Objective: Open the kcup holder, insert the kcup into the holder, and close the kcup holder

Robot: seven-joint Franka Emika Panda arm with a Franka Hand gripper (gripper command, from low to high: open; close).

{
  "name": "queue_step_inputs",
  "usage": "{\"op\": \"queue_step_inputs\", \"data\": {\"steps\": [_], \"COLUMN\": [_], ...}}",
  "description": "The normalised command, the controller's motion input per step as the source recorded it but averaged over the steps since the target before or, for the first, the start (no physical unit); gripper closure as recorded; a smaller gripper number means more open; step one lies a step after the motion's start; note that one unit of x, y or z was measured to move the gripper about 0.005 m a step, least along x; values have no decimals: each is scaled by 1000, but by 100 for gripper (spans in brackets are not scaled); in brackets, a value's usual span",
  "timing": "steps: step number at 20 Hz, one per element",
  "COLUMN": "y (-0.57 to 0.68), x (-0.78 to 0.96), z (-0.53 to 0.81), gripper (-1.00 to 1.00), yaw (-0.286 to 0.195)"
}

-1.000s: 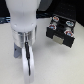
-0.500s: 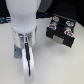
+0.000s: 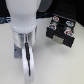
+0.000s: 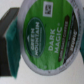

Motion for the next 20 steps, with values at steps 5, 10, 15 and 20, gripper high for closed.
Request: {"op": "queue_step_inputs", "data": {"steps": [5,10,15,20], "y": [413,499,472,509], "x": [56,21,7,-49], "z": [789,798,757,599], "gripper": [100,100,100,100], "yaw": [4,68,95,67]}}
